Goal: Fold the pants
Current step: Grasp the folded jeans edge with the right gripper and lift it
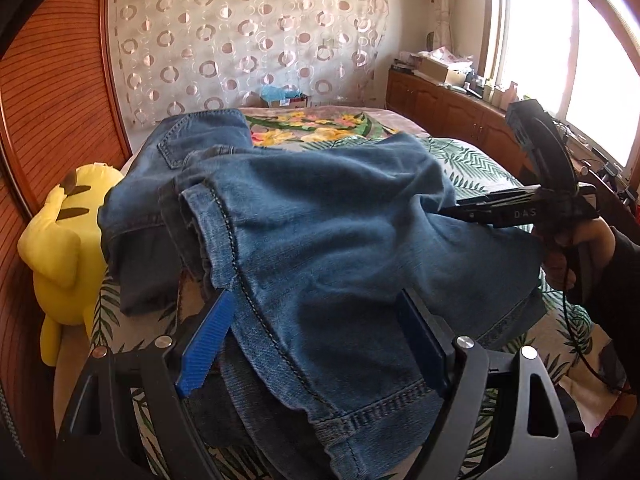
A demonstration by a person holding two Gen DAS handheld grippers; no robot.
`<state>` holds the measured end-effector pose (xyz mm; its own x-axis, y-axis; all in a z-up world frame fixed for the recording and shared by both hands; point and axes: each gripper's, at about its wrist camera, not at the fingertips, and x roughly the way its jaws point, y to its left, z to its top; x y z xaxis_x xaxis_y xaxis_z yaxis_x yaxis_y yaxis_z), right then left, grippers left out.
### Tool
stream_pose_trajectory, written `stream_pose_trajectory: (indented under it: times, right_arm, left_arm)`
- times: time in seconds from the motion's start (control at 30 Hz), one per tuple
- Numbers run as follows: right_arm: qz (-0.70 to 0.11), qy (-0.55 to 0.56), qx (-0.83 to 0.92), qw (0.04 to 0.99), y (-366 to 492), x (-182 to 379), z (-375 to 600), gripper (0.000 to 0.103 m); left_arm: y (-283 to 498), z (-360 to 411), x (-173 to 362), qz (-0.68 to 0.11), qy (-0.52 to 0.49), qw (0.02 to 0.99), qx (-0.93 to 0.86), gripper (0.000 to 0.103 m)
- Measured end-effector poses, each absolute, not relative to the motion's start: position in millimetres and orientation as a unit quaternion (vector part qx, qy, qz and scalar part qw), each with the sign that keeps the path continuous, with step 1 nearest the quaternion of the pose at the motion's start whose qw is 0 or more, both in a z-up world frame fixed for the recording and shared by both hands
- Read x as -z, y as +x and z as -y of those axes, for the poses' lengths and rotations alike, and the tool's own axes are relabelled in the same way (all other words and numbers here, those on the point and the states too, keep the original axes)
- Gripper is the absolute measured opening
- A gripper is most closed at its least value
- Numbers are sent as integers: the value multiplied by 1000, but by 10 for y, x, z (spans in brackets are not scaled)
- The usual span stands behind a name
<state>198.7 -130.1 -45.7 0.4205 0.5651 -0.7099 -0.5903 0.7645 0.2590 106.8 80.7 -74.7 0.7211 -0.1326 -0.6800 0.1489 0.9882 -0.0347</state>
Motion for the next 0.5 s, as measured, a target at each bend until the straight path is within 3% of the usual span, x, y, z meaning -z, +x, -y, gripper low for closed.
stream_pose_trajectory:
  times: [0.03, 0.1, 0.17, 0.27, 0.5]
  right_arm:
    - [-420, -16, -342, 840, 2019, 479, 1268, 55]
    - [-421, -19, -352, 836, 2041, 470, 1265, 41]
    - [-423, -11, -368, 828, 2047, 466, 1263, 18]
    - [-396, -8, -354, 847, 1927, 356, 1304, 11]
    - [-317, 10, -294, 901, 1410, -240, 1815, 11]
  left_arm:
    - [1075, -810, 757, -367, 12, 927, 74, 83]
    - [1071, -822, 782, -367, 12, 927, 71, 83]
    - [1074, -843, 774, -367, 8, 927, 69, 83]
    - [1052, -840, 685, -359, 2, 931, 70, 83]
    - [1039, -630, 325, -324, 18, 942, 91, 83]
